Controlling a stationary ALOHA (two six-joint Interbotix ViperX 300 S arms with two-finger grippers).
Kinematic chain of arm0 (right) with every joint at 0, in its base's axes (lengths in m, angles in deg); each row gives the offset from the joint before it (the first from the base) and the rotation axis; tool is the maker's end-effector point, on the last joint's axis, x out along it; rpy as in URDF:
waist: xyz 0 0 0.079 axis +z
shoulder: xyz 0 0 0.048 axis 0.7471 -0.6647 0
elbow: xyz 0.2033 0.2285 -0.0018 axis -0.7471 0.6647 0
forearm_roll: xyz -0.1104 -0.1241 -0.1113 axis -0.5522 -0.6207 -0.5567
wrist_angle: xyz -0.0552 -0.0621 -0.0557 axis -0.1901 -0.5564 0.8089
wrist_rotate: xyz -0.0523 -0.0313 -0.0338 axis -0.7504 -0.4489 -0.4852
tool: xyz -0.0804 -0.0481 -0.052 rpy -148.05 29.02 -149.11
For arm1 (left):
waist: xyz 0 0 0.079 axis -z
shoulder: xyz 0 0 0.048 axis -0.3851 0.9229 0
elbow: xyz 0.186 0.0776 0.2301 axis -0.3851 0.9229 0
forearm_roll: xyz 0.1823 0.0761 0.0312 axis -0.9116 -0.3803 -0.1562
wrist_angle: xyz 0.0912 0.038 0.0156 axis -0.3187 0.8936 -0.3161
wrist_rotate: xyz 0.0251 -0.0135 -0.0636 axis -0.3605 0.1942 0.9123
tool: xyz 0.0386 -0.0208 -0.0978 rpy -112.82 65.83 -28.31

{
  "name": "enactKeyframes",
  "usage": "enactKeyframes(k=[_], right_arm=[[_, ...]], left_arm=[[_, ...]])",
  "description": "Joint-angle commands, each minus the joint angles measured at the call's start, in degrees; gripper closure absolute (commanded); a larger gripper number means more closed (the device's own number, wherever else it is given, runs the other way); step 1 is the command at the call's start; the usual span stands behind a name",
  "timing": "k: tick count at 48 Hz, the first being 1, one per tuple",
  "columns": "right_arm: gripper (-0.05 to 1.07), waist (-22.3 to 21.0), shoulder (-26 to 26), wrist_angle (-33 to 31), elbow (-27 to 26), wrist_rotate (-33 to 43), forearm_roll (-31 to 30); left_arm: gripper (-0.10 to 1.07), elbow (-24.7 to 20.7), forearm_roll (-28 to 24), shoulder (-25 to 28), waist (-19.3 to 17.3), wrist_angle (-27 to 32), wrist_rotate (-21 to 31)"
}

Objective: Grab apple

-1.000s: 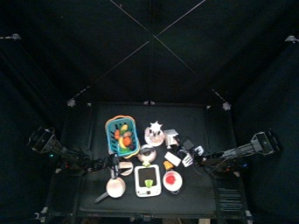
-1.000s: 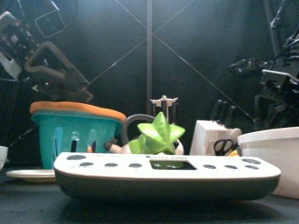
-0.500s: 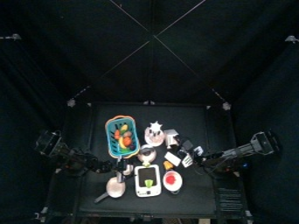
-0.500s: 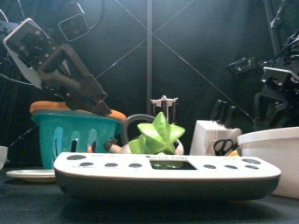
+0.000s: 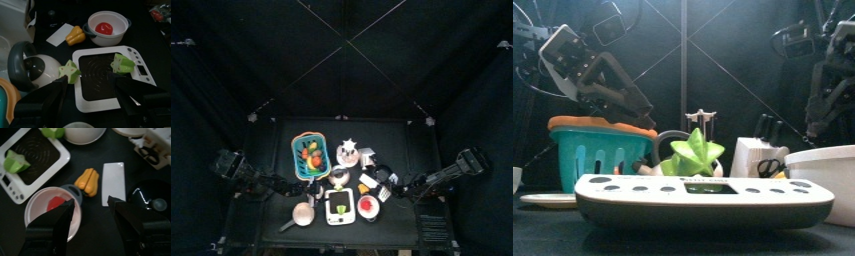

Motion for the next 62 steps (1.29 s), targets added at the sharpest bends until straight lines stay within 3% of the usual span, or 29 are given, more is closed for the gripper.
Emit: enactKeyframes(k=[1, 10, 22, 32, 42, 62], right_arm=[[0.14, 2.2, -1.4, 1.8, -2.6, -0.1, -0.9], [0.14, 5.2, -8.7, 6.4, -6.9, -0.2, -3.3], [0.14, 7.6, -18.7, 3.1, -12.6, -0.4, -3.0], [0.14, 8.8, -20.2, -4.0, -13.7, -0.3, -0.7], [0.13, 8.3, -21.4, -2.3, -13.4, -0.3, 2.8], [0.13, 5.7, -26.4, 2.5, -13.0, -0.4, 3.6]], left_arm=[[0.01, -0.7, -0.3, -0.2, -0.3, -0.2, 0.1], [0.01, 0.4, 0.4, -0.9, -0.3, -0.1, 0.3], [0.01, 1.7, 2.6, -2.5, -0.3, -0.1, 0.3], [0.01, 2.1, 3.6, -3.1, -0.3, -0.1, 0.2], [0.01, 2.2, 3.6, -3.3, -0.3, 0.0, 0.3], [0.01, 2.3, 3.6, -3.3, -0.3, 0.7, 0.3]])
